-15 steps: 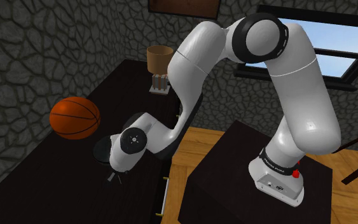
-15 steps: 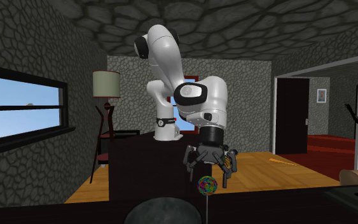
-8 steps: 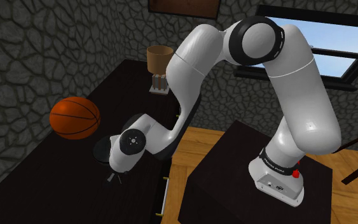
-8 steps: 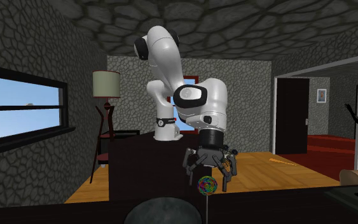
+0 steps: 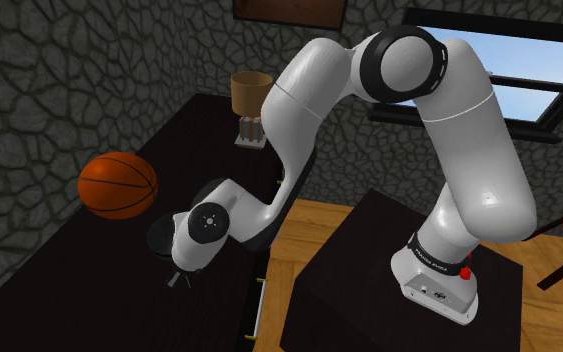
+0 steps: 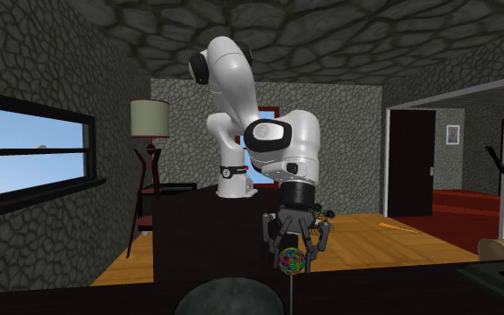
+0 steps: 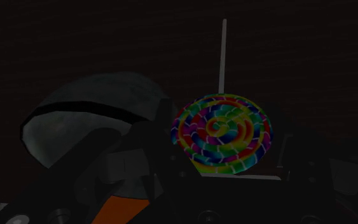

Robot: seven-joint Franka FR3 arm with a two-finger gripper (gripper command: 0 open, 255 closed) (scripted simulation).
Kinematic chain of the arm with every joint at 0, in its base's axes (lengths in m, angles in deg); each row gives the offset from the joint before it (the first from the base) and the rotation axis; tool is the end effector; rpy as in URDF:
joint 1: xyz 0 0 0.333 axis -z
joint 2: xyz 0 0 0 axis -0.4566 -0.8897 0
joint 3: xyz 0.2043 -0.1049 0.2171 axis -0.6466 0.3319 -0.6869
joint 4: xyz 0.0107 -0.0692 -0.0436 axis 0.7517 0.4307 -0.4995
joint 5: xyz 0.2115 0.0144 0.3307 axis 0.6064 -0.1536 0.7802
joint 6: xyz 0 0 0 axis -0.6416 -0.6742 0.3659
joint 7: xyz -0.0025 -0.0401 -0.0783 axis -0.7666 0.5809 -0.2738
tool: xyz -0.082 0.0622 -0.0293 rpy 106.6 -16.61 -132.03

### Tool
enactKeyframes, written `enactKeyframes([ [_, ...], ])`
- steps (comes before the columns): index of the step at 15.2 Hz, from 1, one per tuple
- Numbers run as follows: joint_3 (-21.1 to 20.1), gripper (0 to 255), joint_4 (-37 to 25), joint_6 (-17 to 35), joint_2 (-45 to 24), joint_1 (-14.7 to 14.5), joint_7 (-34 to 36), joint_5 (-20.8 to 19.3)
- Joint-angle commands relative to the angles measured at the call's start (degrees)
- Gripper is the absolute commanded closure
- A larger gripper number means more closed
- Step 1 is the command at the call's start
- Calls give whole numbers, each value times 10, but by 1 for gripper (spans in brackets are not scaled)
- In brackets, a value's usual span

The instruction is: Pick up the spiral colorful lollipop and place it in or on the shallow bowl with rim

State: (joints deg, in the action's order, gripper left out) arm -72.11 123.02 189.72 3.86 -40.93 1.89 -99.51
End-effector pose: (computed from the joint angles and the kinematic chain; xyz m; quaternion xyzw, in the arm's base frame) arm 0.4305 0.4215 0.1355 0.9618 0.1638 0.2189 0.0157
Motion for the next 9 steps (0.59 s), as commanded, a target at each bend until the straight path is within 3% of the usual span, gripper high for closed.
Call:
enactKeyframes([
  [1,0,255,0,0,0,0,0,0],
  [9,-23,255,21,-8,40,19,-36,43],
])
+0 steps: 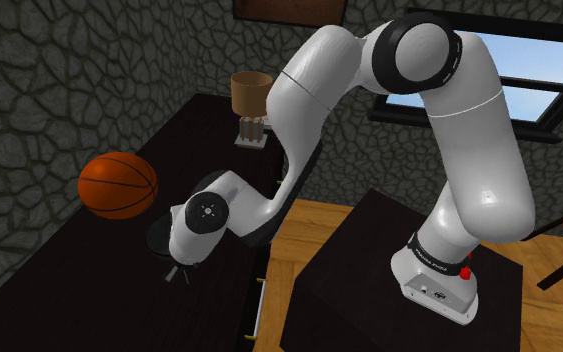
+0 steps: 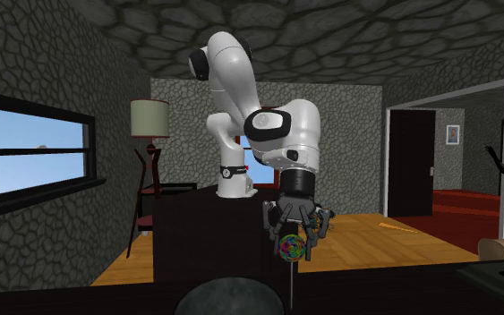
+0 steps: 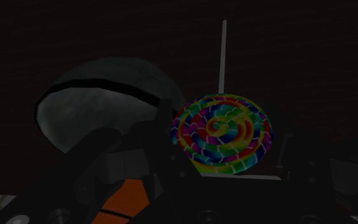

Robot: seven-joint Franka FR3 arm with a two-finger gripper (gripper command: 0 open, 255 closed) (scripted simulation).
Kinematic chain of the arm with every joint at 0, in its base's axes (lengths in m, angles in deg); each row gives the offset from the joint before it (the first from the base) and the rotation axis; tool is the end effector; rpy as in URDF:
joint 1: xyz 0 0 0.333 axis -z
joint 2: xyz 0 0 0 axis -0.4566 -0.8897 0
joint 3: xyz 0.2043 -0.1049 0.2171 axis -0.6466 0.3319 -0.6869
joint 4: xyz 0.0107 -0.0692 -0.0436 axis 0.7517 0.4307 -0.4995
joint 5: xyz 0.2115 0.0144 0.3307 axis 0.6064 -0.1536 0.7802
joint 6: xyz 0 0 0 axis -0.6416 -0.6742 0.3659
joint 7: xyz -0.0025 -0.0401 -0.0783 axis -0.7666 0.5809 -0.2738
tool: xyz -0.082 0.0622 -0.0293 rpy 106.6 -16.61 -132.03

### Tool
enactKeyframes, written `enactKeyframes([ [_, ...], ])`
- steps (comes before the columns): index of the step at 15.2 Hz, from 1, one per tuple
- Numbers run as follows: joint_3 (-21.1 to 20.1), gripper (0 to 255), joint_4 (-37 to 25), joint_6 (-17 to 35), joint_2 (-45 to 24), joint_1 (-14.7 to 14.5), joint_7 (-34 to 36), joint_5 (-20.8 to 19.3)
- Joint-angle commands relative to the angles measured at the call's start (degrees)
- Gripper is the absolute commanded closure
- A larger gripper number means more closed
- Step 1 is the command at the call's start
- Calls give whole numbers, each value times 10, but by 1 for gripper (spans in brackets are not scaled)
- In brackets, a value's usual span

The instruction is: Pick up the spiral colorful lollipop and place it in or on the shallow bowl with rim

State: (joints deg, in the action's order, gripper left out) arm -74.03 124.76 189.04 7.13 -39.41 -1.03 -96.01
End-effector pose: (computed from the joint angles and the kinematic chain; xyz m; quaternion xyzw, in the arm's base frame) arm 0.4303 0.4218 0.1618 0.9618 0.1637 0.2190 0.0156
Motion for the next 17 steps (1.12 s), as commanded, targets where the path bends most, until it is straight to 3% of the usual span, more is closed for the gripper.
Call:
enactKeyframes([
  [1,-8,255,7,-3,13,7,-13,15],
  [17,-81,255,43,-32,113,65,-120,144],
])
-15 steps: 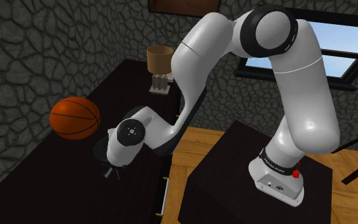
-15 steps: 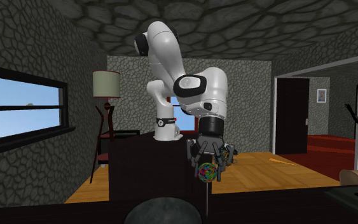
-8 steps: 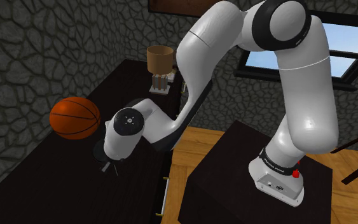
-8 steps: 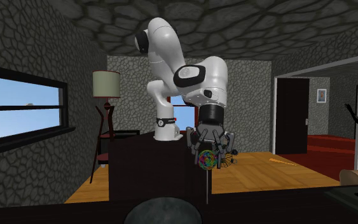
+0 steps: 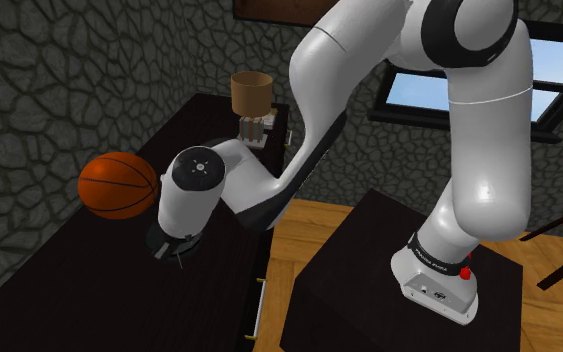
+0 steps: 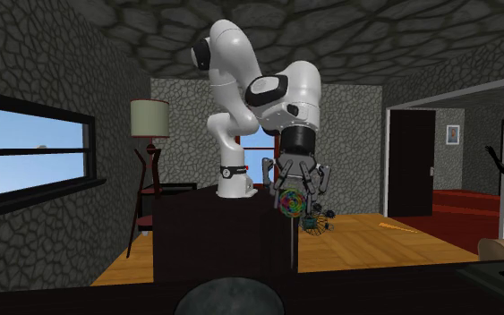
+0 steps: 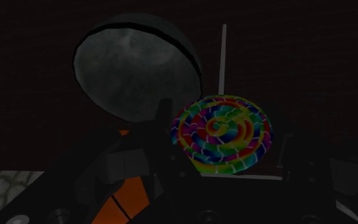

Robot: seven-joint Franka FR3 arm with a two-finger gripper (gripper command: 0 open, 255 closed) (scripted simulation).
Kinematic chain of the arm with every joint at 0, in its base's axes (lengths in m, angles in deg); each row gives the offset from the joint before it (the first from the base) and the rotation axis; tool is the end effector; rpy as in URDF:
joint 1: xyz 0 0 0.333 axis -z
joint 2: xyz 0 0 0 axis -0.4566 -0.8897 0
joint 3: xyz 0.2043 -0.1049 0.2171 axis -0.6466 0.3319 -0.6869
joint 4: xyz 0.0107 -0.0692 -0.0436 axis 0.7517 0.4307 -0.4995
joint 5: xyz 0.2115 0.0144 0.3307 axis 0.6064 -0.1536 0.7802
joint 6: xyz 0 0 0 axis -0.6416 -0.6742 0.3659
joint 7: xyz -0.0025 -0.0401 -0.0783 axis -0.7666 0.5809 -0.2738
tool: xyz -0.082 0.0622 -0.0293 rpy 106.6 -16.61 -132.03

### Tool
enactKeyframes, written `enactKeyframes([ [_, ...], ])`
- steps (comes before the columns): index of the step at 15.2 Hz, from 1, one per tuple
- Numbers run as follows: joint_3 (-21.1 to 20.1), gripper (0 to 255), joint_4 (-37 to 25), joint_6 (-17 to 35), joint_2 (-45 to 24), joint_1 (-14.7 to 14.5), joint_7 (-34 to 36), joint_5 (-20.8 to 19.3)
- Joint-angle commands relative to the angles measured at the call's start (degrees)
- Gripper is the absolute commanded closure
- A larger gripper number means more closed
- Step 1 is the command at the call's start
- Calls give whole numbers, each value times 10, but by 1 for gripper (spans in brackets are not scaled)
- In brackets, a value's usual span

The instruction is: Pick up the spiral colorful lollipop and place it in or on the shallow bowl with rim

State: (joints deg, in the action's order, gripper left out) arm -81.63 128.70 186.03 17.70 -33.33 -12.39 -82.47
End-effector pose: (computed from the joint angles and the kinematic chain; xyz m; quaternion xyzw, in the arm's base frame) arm 0.4313 0.4220 0.2519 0.9618 0.1637 0.2191 0.0156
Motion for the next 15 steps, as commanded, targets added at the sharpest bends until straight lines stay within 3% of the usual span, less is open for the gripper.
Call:
enactKeyframes([
  [1,-10,255,4,-4,13,8,-14,17],
  [10,-50,255,10,-23,61,40,-72,89],
  [15,-45,255,-45,-31,35,77,-158,115],
])
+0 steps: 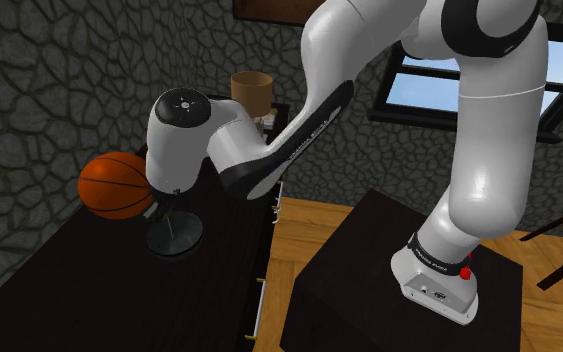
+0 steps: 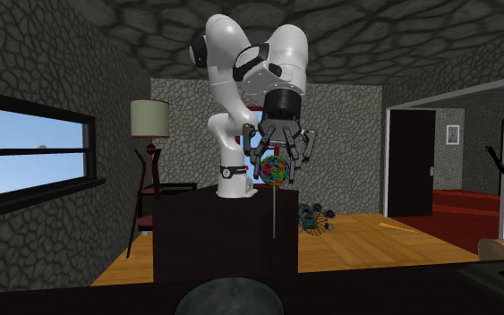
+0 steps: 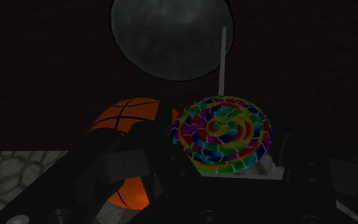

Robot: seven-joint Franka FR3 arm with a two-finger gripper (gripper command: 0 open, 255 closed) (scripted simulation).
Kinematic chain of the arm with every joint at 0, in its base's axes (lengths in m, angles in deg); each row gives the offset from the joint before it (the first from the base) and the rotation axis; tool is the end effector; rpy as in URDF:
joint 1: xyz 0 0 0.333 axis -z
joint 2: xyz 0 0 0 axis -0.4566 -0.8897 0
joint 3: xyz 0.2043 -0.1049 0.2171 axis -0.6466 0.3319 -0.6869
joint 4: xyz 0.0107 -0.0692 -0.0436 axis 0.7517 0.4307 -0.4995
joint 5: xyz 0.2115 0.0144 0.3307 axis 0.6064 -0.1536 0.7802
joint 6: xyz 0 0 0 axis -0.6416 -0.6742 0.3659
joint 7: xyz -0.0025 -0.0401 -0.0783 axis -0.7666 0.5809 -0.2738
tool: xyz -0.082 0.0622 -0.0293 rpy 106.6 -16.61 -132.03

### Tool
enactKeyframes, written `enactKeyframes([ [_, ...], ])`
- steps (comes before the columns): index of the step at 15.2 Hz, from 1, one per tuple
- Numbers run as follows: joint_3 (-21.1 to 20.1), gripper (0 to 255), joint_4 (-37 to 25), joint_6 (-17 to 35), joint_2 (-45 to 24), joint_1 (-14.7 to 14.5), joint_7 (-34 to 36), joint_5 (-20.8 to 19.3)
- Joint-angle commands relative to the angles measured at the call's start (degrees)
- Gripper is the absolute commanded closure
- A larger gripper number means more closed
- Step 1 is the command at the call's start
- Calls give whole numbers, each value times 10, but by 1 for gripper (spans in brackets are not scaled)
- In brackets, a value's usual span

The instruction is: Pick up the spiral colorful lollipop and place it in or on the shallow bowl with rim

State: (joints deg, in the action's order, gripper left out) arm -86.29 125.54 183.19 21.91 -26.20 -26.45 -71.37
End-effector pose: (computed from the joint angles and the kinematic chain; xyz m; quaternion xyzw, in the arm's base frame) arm 0.4770 0.4011 0.3198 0.9619 0.1630 0.2190 0.0155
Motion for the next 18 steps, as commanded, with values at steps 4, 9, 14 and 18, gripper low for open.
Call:
enactKeyframes([
  [4,5,255,-70,-18,-37,28,-84,24],
  [9,19,255,-114,-21,-74,31,-115,19],
  [14,39,255,-112,-2,-96,17,-91,-10],
  [18,56,255,-113,12,-114,5,-71,-33],
])
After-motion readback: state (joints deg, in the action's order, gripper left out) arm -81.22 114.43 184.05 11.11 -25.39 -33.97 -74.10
